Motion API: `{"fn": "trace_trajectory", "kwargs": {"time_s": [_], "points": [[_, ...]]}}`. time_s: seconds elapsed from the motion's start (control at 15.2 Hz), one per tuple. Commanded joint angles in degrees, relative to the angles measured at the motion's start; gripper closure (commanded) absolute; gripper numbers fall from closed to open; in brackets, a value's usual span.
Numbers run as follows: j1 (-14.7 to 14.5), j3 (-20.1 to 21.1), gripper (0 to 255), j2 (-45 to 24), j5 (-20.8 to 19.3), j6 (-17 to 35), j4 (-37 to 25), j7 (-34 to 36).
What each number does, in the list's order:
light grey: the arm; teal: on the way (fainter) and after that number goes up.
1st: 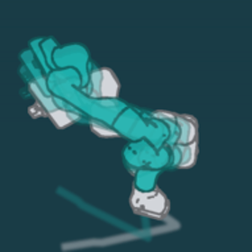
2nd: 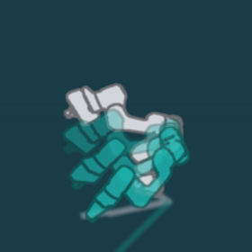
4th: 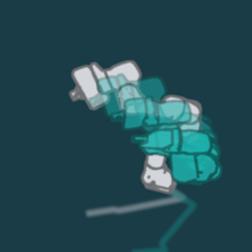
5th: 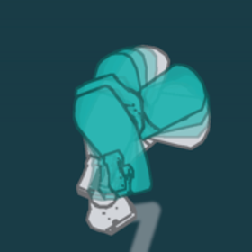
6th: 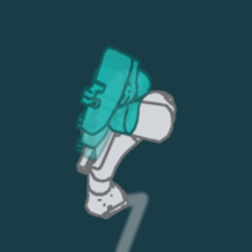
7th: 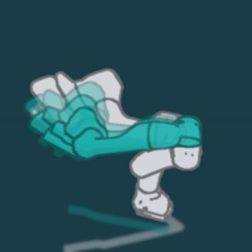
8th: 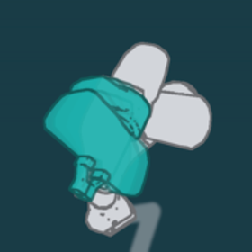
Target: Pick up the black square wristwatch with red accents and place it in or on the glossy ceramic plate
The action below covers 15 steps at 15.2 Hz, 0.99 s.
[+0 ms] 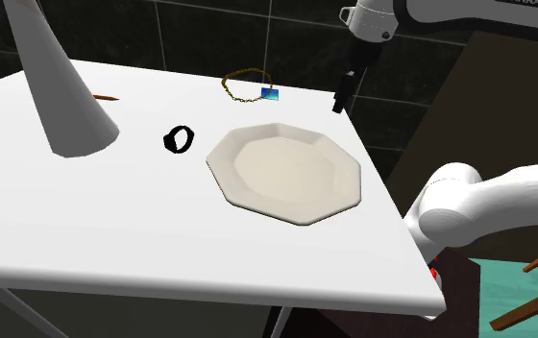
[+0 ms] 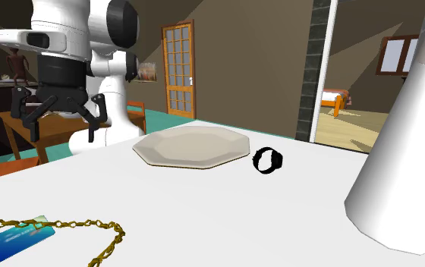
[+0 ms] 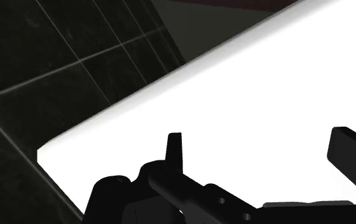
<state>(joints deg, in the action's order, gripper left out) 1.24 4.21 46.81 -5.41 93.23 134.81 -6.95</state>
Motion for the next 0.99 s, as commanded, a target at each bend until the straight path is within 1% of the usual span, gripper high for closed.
{"fn": "trace_trajectory", "kwargs": {"time_s": [0.0,0.46,0.92], "points": [[0.0,0.0,0,0.0,0.0,0.0,0.0,0.0],[-2.6,6.6,0,-9.7,5.0,1.1,-7.0,6.2],[-4.4,12.8,0,-20.7,7.8,1.6,-16.6,12.2]]}}
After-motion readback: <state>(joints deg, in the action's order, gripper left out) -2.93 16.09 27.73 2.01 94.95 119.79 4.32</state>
